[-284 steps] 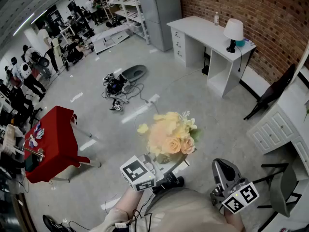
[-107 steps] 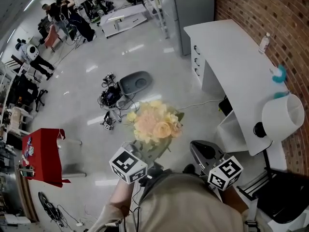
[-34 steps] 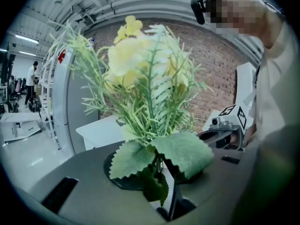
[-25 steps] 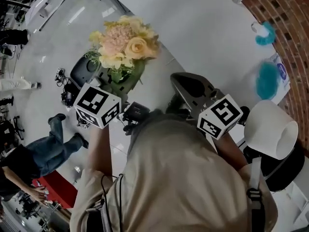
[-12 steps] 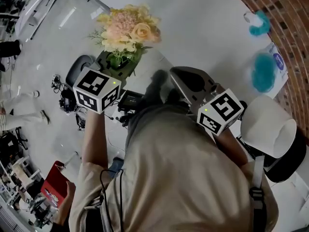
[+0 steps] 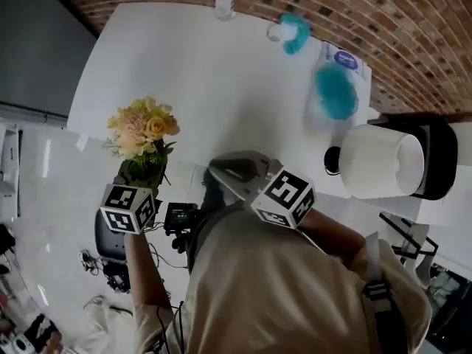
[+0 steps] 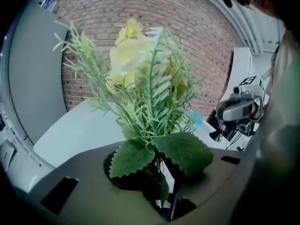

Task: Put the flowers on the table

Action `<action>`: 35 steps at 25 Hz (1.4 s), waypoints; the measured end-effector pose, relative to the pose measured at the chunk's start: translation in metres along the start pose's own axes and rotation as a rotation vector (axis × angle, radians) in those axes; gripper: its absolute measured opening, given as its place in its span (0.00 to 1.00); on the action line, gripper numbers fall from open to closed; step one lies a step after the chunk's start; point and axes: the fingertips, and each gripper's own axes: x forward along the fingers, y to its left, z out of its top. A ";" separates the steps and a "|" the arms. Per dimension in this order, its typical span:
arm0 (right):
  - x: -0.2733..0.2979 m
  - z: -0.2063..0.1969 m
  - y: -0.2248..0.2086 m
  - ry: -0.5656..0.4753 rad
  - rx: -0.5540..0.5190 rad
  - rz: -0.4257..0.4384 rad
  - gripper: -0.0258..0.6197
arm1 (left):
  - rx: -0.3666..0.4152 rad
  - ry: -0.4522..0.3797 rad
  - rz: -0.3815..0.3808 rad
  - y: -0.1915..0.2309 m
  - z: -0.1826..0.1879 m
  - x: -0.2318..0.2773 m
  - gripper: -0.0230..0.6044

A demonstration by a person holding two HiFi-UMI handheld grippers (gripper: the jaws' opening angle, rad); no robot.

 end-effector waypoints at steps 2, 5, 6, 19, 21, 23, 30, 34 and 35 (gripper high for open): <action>0.006 0.002 -0.005 0.005 0.004 -0.020 0.07 | -0.012 0.027 -0.009 0.014 -0.004 0.010 0.22; 0.002 0.000 -0.018 0.004 0.025 -0.084 0.07 | -0.009 0.074 -0.053 0.021 -0.007 0.037 0.22; -0.002 -0.002 -0.027 -0.001 0.037 -0.128 0.07 | 0.005 0.089 -0.086 0.021 -0.006 0.053 0.22; -0.065 -0.015 -0.074 -0.117 0.202 -0.505 0.07 | 0.065 0.249 -0.255 0.020 -0.007 0.175 0.22; -0.071 -0.017 -0.078 -0.130 0.223 -0.536 0.07 | 0.061 0.257 -0.249 0.026 -0.005 0.185 0.22; -0.078 -0.020 -0.079 -0.140 0.230 -0.566 0.07 | 0.055 0.254 -0.255 0.027 -0.002 0.195 0.22; -0.096 -0.026 -0.080 -0.185 0.263 -0.632 0.07 | 0.005 0.280 -0.238 0.041 -0.004 0.219 0.21; -0.107 -0.030 -0.076 -0.202 0.271 -0.644 0.07 | -0.019 0.279 -0.230 0.043 -0.004 0.226 0.21; -0.111 -0.031 -0.073 -0.204 0.273 -0.644 0.07 | -0.021 0.280 -0.229 0.040 -0.003 0.227 0.21</action>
